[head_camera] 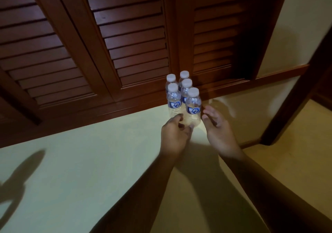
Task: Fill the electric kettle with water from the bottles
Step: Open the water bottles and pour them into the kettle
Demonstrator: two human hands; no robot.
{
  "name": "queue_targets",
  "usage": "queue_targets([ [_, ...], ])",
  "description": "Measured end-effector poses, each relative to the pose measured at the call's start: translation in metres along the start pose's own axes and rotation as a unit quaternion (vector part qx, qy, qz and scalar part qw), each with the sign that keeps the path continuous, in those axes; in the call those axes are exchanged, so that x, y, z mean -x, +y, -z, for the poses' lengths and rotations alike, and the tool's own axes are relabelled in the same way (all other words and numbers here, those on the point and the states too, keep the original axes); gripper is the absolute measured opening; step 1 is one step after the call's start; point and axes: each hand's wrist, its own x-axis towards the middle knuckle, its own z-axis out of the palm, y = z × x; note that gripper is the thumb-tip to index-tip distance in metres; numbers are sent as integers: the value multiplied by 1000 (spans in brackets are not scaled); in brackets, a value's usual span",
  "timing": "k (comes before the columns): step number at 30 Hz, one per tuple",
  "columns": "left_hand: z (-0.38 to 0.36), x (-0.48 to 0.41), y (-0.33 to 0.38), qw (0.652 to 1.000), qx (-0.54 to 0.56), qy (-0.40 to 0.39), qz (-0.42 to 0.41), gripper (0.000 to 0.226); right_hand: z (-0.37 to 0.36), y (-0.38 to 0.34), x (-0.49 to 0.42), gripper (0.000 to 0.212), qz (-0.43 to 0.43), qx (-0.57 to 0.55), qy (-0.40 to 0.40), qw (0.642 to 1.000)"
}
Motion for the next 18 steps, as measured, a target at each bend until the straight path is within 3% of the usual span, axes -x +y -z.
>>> queue_targets([
  [5, 34, 31, -26, 999, 20, 16, -25, 34, -9, 7, 56, 29, 80, 87, 3, 993],
  [11, 106, 99, -60, 996, -7, 20, -90, 43, -63, -18, 118, 42, 202, 141, -144, 959],
  [18, 198, 195, -122, 990, -18, 140, 12, 38, -161, -43, 182, 39, 217, 56, -302, 926],
])
